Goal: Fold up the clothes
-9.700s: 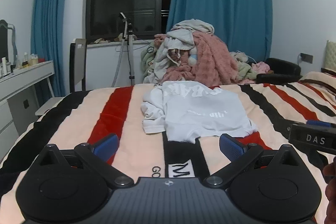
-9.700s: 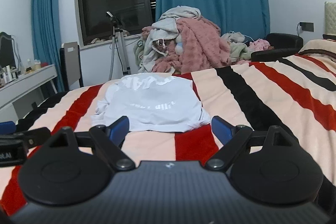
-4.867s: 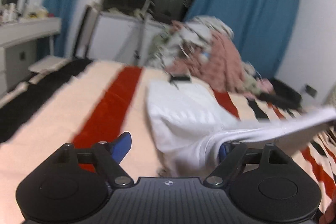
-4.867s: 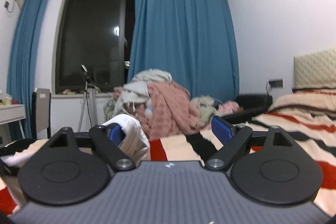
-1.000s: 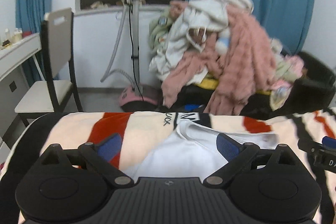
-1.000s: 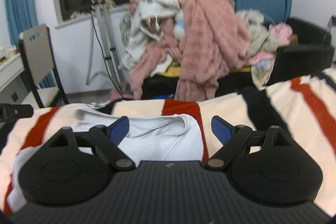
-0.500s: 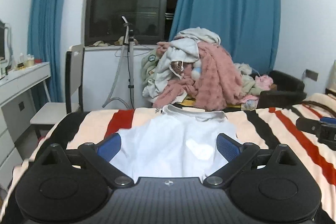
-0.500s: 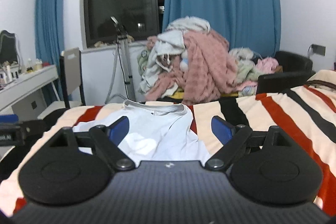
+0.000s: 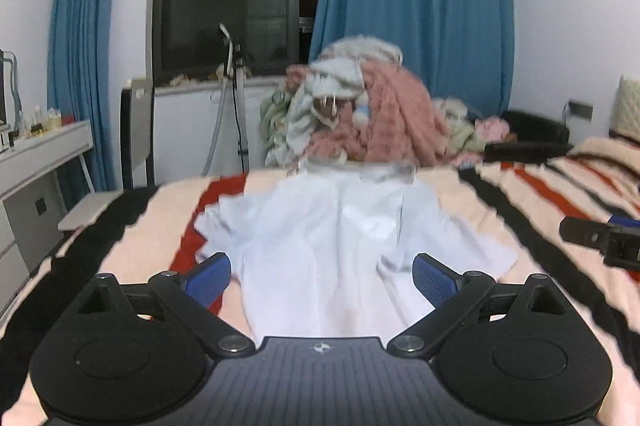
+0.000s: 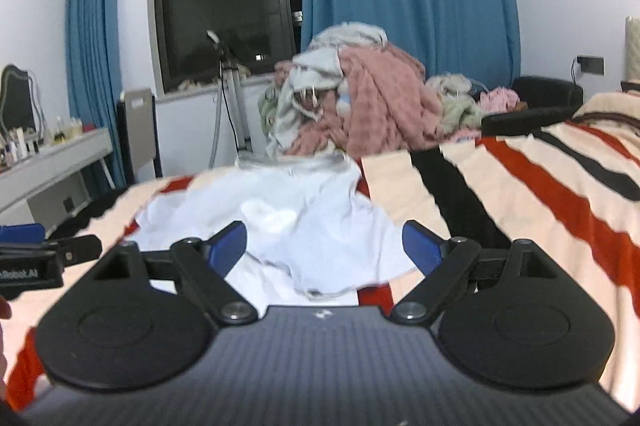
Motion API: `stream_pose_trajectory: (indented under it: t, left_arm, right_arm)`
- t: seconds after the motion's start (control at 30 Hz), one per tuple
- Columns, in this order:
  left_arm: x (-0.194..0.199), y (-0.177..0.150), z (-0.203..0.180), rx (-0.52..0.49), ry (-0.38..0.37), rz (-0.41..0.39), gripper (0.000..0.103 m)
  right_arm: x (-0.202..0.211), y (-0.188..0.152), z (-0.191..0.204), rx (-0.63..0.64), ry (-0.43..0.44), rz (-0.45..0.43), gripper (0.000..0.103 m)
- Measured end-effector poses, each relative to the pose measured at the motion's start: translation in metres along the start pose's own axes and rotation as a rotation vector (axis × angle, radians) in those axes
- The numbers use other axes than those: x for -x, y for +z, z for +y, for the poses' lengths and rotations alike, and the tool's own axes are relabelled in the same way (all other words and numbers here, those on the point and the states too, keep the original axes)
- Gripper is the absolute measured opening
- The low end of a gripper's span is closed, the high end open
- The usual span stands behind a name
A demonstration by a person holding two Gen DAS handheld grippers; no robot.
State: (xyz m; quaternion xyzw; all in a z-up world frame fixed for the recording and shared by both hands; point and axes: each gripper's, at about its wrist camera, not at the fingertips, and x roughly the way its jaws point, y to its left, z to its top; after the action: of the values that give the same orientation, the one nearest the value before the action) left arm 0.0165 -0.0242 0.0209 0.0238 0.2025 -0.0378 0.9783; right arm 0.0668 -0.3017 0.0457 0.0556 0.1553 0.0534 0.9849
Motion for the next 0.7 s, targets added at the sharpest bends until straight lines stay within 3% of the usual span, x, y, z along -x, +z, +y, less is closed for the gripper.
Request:
stream_pose_trajectory:
  t: [0.43, 0.7]
  left_arm:
    - [-0.096, -0.033, 0.036, 0.161, -0.008, 0.384, 0.098]
    - [-0.148, -0.011, 0.071, 0.294, 0.058, 0.462, 0.097]
  right_arm:
    - [-0.065, -0.047, 0.002, -0.094, -0.027, 0.340, 0.086]
    - [-0.077, -0.064, -0.010, -0.146, -0.046, 0.436, 0.086]
